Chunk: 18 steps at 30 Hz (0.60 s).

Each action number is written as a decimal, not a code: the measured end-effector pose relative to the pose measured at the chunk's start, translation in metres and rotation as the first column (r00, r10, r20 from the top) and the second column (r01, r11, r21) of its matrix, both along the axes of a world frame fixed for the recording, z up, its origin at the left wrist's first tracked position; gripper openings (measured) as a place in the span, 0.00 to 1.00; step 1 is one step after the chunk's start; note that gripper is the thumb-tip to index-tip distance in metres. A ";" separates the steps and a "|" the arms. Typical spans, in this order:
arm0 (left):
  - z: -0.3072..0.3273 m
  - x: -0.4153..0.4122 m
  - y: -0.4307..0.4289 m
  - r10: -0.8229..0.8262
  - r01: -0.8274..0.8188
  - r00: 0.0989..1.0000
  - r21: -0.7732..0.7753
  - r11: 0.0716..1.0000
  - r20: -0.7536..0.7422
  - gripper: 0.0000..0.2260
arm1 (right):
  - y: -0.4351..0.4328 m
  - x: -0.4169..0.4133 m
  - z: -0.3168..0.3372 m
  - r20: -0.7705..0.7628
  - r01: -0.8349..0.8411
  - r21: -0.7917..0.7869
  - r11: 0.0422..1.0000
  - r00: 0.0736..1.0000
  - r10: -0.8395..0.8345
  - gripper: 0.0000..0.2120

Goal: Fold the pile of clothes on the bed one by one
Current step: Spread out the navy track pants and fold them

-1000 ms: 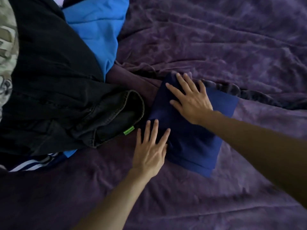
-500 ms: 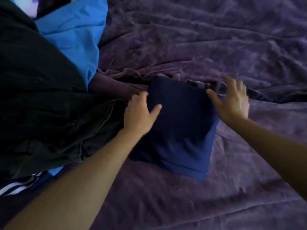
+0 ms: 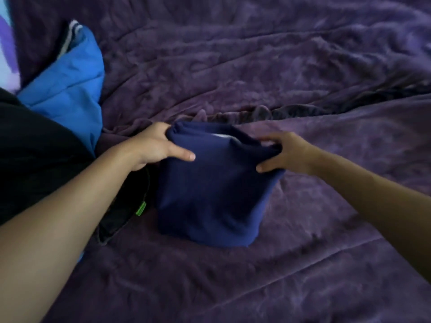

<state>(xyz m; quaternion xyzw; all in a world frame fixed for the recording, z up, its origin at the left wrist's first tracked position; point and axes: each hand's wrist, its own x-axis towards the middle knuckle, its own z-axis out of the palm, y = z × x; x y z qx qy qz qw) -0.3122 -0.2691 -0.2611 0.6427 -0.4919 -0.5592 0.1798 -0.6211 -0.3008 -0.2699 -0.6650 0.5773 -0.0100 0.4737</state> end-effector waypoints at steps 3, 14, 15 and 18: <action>0.045 -0.022 0.028 -0.159 0.172 0.975 -0.076 0.982 0.155 0.19 | 0.038 -0.014 0.034 -0.258 -0.335 -0.031 0.942 0.913 0.317 0.14; 0.184 -0.175 0.135 -0.321 0.517 0.787 -0.282 0.808 0.527 0.20 | 0.174 -0.170 0.146 -0.499 -0.408 -0.291 0.866 0.836 0.226 0.11; 0.193 -0.198 0.144 -0.313 0.509 0.800 -0.303 0.806 0.511 0.21 | 0.184 -0.195 0.162 -0.514 -0.402 -0.317 0.859 0.834 0.201 0.12; 0.219 -0.276 0.163 -0.309 0.492 0.836 -0.372 0.787 0.453 0.21 | 0.211 -0.278 0.206 -0.519 -0.364 -0.407 0.838 0.847 0.115 0.13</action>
